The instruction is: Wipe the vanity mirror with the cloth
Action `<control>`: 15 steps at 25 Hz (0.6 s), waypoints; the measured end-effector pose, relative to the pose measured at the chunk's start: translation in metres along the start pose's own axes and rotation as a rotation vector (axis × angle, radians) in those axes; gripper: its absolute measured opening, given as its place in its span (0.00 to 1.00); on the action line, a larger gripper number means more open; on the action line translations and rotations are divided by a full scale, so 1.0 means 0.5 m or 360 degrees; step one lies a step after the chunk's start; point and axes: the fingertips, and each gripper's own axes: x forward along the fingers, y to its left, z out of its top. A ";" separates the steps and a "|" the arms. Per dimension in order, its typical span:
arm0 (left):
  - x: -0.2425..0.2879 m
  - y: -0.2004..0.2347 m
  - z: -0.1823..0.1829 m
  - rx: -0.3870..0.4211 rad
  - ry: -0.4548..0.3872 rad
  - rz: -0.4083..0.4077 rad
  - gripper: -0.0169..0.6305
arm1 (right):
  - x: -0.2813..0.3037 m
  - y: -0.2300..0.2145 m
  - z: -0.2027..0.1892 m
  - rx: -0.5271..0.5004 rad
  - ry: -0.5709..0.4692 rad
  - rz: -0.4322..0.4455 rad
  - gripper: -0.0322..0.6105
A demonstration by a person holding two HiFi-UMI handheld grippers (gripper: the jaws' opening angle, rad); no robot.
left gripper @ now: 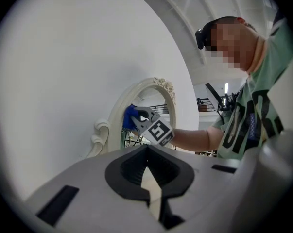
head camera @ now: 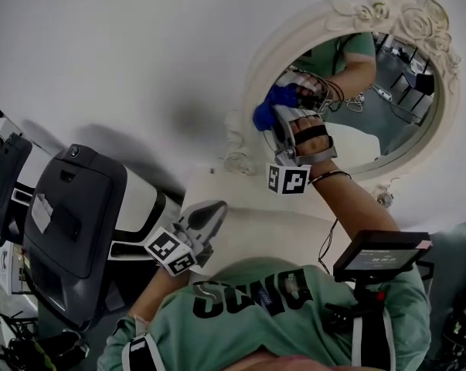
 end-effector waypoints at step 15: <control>-0.049 -0.006 -0.043 -0.0063 0.0038 0.0095 0.04 | -0.107 0.399 -0.080 -0.0168 0.0100 0.0688 0.12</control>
